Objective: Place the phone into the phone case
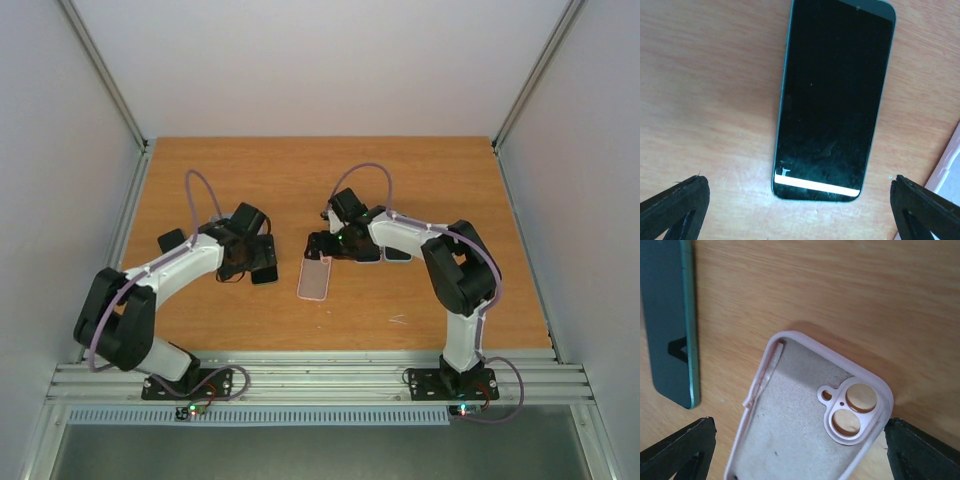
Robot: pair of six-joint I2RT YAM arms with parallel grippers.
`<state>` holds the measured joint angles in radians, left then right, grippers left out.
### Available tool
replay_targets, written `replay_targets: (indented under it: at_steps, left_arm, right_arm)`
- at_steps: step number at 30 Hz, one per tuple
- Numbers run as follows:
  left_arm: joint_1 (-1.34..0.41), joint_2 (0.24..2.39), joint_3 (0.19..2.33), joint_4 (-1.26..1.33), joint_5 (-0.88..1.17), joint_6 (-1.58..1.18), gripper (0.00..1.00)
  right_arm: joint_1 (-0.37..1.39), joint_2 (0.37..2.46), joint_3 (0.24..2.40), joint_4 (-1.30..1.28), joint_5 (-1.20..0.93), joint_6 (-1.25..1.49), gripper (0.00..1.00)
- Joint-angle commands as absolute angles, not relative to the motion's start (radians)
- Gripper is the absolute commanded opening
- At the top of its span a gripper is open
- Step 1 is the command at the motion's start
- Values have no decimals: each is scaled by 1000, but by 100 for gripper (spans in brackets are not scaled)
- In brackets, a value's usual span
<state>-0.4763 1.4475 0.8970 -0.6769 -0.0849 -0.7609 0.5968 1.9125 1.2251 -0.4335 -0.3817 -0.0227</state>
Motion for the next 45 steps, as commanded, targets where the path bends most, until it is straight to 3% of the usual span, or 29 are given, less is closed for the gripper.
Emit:
replay_targets:
  at_steps: [1, 7, 24, 37, 45]
  left_arm:
    - [-461, 1533, 972, -673, -72, -674, 99]
    - [-442, 1661, 1049, -664, -52, -646, 99]
    - [-442, 1884, 1176, -705, -73, -614, 99]
    - [-443, 1774, 1058, -649, -6, -648, 70]
    - [-457, 1611, 972, -582, 118, -698, 67]
  right_arm:
    - [619, 1947, 1304, -475, -456, -110, 93]
    - [644, 1933, 1331, -517, -449, -149, 96]
    - [641, 1622, 1036, -511, -201, -124, 98]
    - [644, 1534, 987, -487, -222, -75, 99]
    - [674, 1483, 939, -416, -282, -4, 98]
